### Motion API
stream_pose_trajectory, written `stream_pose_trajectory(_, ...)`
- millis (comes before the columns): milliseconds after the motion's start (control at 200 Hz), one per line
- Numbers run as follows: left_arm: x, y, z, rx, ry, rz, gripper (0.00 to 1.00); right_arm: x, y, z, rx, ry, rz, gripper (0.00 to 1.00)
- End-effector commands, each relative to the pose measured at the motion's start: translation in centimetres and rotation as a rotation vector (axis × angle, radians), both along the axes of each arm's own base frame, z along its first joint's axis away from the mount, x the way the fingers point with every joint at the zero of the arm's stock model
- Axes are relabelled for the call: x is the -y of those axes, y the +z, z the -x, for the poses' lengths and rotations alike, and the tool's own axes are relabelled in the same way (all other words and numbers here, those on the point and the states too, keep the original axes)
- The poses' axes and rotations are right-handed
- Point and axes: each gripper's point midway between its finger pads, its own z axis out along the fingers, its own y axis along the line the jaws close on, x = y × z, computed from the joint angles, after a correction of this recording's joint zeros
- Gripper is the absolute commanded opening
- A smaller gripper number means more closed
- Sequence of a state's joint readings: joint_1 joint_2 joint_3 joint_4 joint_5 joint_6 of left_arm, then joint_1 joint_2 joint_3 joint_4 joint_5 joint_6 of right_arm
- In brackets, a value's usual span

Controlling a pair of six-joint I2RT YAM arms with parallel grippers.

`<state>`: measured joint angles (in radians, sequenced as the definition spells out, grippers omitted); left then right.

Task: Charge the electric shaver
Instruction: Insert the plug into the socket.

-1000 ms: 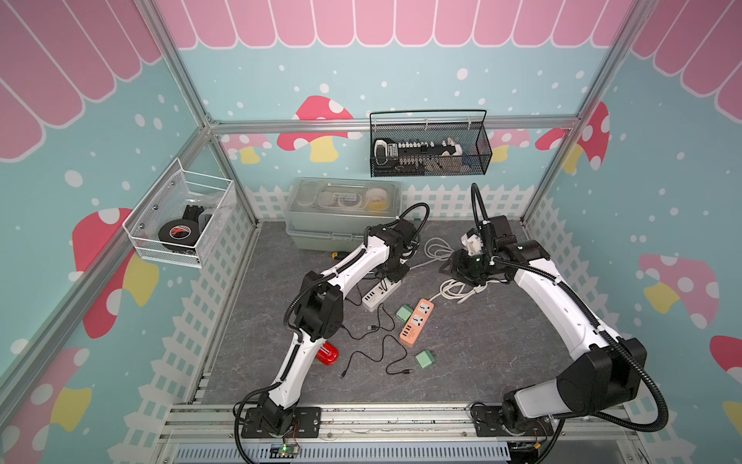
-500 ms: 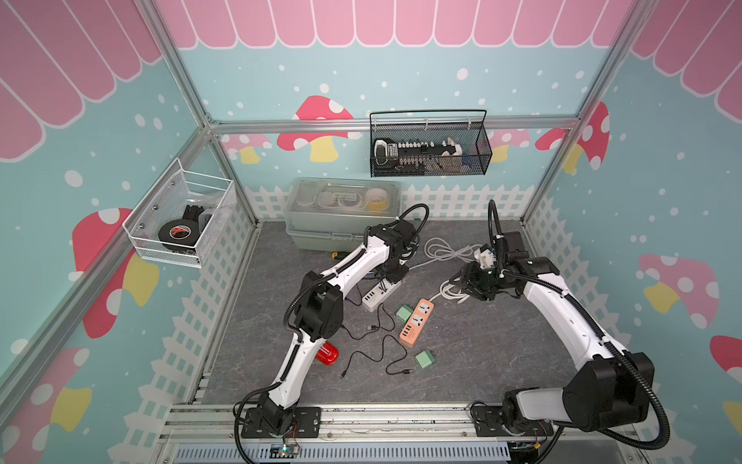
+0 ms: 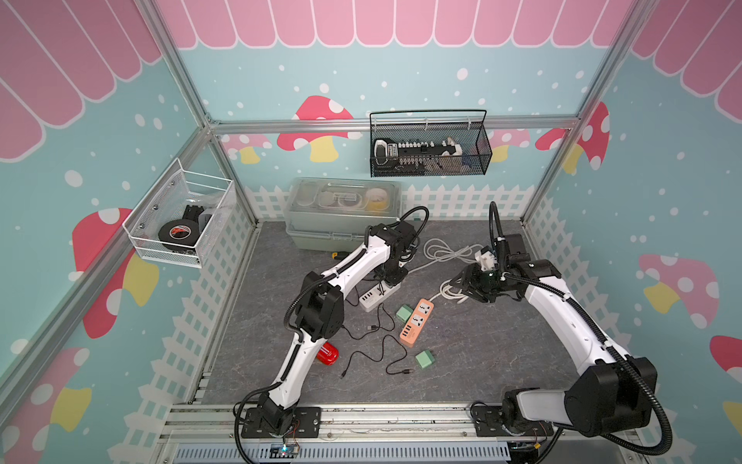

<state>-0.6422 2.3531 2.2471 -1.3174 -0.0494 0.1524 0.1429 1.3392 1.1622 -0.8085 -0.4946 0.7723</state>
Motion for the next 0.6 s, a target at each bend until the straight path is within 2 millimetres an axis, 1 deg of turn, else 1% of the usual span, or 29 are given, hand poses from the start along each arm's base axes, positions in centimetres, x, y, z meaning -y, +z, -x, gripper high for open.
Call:
stream_pose_trajectory(0,-0.1,-2.6,0.4,-0.061,0.002,-0.041,0.0,0.1,0.0,0.5,-0.014,0.001,-0.006,0.51)
stream_pose_trajectory(95,0.1,-3.4,-0.1,-0.069,-0.003,-0.031,0.0,0.2,-0.1,0.7,-0.02,-0.001,-0.008,0.5)
stream_pose_trajectory(250,0.4,-3.6,-1.5,-0.071,-0.008,0.026,0.02,0.2,-0.4,1.2,-0.038,-0.003,-0.011,0.5)
stream_pose_trajectory(410,-0.6,-4.4,-2.3,-0.079,-0.015,0.02,0.03,0.4,-0.7,1.7,-0.054,-0.003,0.005,0.5)
stream_pose_trajectory(530,-0.7,-4.8,-2.7,-0.07,-0.021,0.003,0.05,0.6,-1.0,2.2,-0.074,-0.008,0.013,0.5)
stream_pose_trajectory(595,-0.7,-5.5,-2.9,-0.075,-0.017,-0.003,0.06,0.6,-1.3,2.4,-0.084,-0.014,0.013,0.5)
